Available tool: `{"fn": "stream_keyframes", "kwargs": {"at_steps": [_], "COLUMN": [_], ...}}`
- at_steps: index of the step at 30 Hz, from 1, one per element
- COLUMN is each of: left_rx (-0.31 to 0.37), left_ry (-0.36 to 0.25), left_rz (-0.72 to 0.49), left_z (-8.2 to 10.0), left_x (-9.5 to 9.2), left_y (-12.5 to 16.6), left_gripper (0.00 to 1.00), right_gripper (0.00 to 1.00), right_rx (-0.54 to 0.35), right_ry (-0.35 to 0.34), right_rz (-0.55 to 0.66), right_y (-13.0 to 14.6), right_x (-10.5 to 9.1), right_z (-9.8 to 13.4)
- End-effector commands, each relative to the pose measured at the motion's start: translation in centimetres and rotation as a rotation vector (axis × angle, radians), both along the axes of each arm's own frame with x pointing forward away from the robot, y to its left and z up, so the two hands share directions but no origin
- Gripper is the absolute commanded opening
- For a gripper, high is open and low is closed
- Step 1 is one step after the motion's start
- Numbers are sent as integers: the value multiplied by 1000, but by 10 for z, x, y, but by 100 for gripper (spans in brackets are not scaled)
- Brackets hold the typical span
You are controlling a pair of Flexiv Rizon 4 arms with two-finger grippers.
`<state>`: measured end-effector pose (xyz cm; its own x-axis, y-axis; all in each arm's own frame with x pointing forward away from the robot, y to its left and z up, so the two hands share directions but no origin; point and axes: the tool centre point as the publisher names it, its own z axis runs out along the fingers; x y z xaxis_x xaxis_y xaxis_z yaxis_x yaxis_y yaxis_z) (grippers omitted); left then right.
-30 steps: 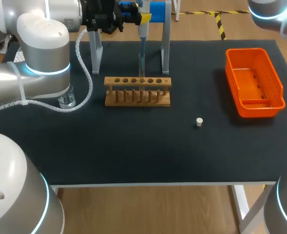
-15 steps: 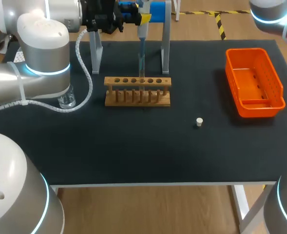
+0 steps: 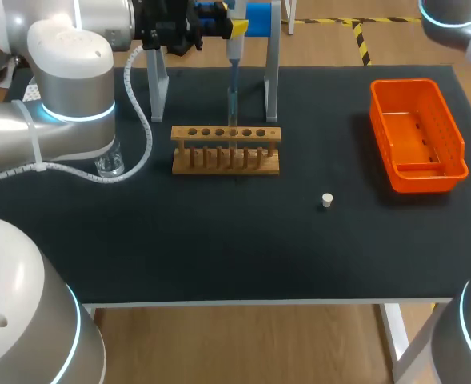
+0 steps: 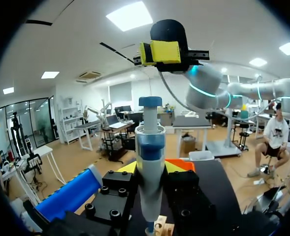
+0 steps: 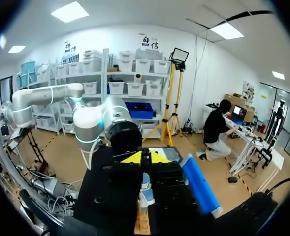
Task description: Invert the test tube, pick up the pipette, mount the tip to pipette, aspirate from beaker and dispense into the tube, eject the tip, return the pipette, and cap with the stopper.
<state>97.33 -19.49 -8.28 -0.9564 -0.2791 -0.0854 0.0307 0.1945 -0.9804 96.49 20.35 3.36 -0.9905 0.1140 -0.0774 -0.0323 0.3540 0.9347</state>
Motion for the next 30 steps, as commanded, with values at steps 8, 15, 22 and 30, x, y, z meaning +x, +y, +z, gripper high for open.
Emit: {"fn": "stream_keyframes", "kwargs": {"at_steps": [8, 15, 22, 30], "left_rx": [-2, -2, -2, -2], "left_ry": [-1, -1, -1, -1], "left_rz": [-1, -1, -1, -1], "left_z": [0, 0, 0, 0], "left_x": [1, 1, 1, 1], "left_y": [0, 0, 0, 0], "left_gripper": [0, 0, 0, 0], "right_gripper": [100, 100, 100, 100], "right_rx": [24, 58, 92, 42], "right_ry": [-67, -58, -85, -78], "right_rz": [11, 8, 1, -38], "right_y": [-69, -92, -93, -86], "right_x": [-32, -40, -36, -23], "right_z": [-16, -83, -134, -191]}}
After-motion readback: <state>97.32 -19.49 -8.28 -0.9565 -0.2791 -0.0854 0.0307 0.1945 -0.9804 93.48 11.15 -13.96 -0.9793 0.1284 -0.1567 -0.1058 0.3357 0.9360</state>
